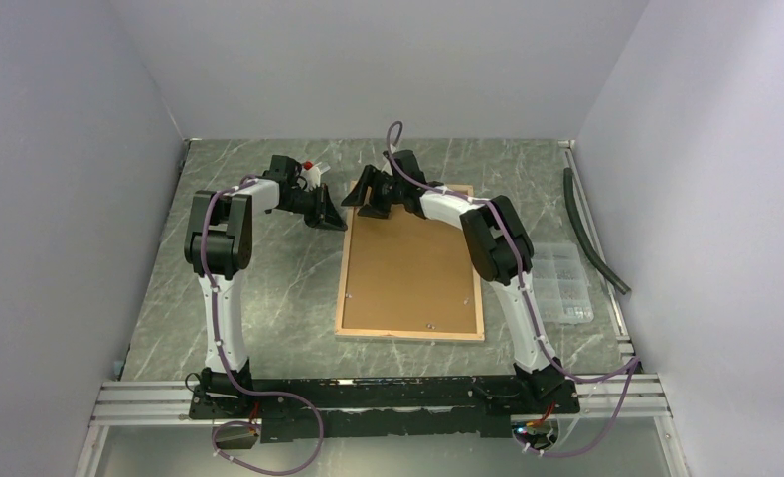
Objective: Put the photo into the frame
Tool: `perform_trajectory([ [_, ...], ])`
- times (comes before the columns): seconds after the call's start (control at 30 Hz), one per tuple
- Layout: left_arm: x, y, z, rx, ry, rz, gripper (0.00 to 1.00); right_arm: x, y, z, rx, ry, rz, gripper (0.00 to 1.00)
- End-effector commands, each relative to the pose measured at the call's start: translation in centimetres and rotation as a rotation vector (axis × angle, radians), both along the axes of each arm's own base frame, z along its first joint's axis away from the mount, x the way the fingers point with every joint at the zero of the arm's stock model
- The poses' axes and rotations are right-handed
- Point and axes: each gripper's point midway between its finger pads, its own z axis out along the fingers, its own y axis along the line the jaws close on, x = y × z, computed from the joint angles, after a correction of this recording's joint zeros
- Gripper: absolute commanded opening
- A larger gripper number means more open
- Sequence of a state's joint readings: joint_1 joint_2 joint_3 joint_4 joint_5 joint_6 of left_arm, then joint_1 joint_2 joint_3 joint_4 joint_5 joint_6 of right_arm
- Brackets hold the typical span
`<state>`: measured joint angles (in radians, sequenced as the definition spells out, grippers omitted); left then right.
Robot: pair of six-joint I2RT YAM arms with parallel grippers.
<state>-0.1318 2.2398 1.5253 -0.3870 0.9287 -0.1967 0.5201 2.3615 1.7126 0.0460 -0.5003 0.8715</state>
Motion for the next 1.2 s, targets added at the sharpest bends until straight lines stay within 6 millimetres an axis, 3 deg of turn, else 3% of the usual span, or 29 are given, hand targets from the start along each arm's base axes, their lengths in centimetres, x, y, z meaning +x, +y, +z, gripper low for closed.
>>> perform_trajectory([
  [0.0,-1.1,-0.3,-1.6,0.053,0.011,-0.018,0.09,1.4,0.4,-1.4,-0.023,-0.029,-0.023,0.66],
  [0.33,-1.2,-0.3,-1.7,0.05,0.014,-0.021,0.09,1.3,0.8,-0.4,0.014,-0.042,-0.006,0.65],
  [0.5,-1.2,-0.3,-1.4,0.048,0.009,-0.019,0.09,0.8,0.7,5.5,0.103,-0.121,0.018,0.67],
  [0.6,-1.1,-0.4,-1.1,0.039,0.008,-0.018,0.09,0.8,-0.1,7.7,0.086,-0.168,0.016,0.68],
  [0.83,-0.9,-0.5,-0.8,0.033,0.001,-0.013,0.09,1.5,-2.0,4.3,0.012,-0.134,-0.02,0.68],
  [1.0,-0.8,-0.5,-1.1,0.032,0.006,-0.014,0.08,1.7,-2.1,1.8,-0.011,-0.094,-0.017,0.68],
  [1.17,-0.9,-0.5,-1.4,0.03,0.012,-0.015,0.08,1.7,-1.8,0.6,-0.008,-0.068,-0.005,0.68],
])
